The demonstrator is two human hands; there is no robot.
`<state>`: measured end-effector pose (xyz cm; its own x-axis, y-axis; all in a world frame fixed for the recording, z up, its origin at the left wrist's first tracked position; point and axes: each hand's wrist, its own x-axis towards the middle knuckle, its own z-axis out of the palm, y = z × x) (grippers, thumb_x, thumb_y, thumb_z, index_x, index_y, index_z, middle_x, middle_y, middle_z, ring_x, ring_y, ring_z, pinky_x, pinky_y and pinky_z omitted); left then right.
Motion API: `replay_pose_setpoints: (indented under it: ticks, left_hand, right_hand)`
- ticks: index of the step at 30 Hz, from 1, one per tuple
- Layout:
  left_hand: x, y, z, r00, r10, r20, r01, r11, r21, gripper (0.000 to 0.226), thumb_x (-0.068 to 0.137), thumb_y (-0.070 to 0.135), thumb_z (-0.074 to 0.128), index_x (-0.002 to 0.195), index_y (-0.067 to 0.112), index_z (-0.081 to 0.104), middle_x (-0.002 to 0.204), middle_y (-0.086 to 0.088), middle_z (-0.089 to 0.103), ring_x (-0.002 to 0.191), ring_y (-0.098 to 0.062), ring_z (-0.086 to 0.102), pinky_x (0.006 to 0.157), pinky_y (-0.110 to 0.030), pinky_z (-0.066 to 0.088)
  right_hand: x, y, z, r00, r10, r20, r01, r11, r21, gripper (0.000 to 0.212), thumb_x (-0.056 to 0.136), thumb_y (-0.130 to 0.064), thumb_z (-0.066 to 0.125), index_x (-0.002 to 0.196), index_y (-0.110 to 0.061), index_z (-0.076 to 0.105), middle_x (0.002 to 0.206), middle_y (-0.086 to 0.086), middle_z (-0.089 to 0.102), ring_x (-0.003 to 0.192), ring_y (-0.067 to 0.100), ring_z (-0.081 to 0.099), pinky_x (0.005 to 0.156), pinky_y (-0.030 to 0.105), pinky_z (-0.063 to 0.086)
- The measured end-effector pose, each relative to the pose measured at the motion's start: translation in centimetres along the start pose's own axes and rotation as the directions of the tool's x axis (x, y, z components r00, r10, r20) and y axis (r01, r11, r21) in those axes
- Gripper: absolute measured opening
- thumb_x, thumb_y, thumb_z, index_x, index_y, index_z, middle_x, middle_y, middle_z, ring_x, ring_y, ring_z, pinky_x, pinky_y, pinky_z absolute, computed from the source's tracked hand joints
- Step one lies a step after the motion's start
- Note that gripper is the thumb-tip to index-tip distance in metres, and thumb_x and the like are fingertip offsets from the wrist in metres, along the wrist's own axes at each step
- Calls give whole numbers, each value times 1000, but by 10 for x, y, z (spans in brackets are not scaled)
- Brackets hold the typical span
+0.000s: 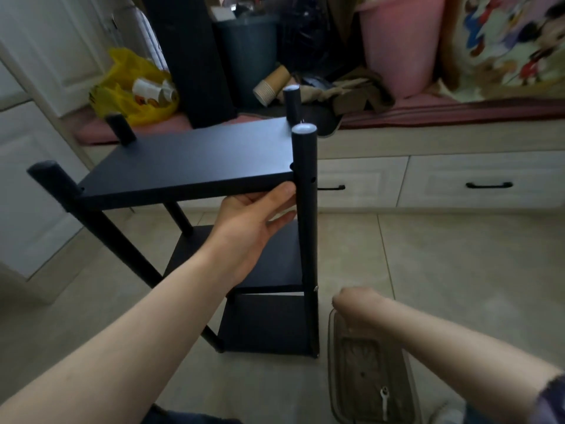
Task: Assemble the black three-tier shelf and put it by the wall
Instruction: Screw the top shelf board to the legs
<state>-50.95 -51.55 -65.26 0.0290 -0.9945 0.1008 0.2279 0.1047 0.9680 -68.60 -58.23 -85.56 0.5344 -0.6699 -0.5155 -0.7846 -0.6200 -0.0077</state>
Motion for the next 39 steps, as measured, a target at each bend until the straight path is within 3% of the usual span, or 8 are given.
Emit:
replay_pose_setpoints:
  ticks: [4,6,9,14,19,28,33,39]
  left_hand:
    - [-4,1,4,999,-30,-20,30,999,-12,27,83,22,70,109,15,73,117,-7,75,115,-23,69,101,-40,50]
    - [-4,1,4,999,-41,-22,41,999,-26,29,83,23,70,111,15,72,119,-6,74,116,-22,68,99,-38,49]
    - [-4,-2,5,999,-36,-30,35,998,-42,35,82,27,71,115,15,71,121,-6,73,116,-22,68,95,-36,48]
    - [-2,-4,6,998,-34,-60,30,997,-69,29,77,29,75,104,19,79,117,-8,75,113,-24,70,92,-37,50]
    - [-2,-3,6,997,-47,-69,41,996,-83,20,70,33,78,89,26,82,103,-1,78,101,-15,73,73,-22,55]
    - [-1,-2,3,998,-42,-54,38,996,-76,42,75,29,76,113,10,73,117,-10,74,114,-25,69,88,-35,50]
    - [0,-1,4,997,-38,-64,34,997,-67,36,69,33,79,102,19,78,116,-7,75,112,-22,70,78,-27,52]
    - [-1,-2,3,998,-29,-54,25,997,-75,37,73,33,78,107,18,77,118,-8,75,113,-22,70,83,-31,49]
  right_hand:
    - [-53,0,-63,983,-114,-141,128,987,98,11,94,-13,59,103,-16,63,93,1,62,77,18,58,61,23,42]
    - [-83,1,-90,959,-169,-227,216,956,200,8,90,-21,68,89,-26,62,82,-13,58,72,7,59,58,14,42]
    - [-124,0,-123,905,-204,-373,334,885,324,12,82,-29,79,86,-27,68,75,-17,62,69,0,62,61,10,47]
    - [-169,-2,-165,768,-99,-633,553,601,577,11,77,-16,82,82,-15,72,78,-1,73,71,7,68,73,30,60]
    - [-176,-4,-189,637,101,-764,698,344,628,13,76,-2,80,82,-4,69,70,3,71,62,10,65,59,23,55]
    - [-170,7,-177,549,191,-814,705,416,574,22,70,-7,86,71,-20,68,71,0,70,65,10,68,62,27,58]
    - [-169,5,-175,550,182,-815,698,436,568,24,69,-8,86,73,-24,69,74,-3,71,70,9,70,66,35,60]
    - [-166,1,-175,498,215,-840,709,457,537,27,67,-10,88,68,-27,67,72,-5,71,66,7,68,59,17,50]
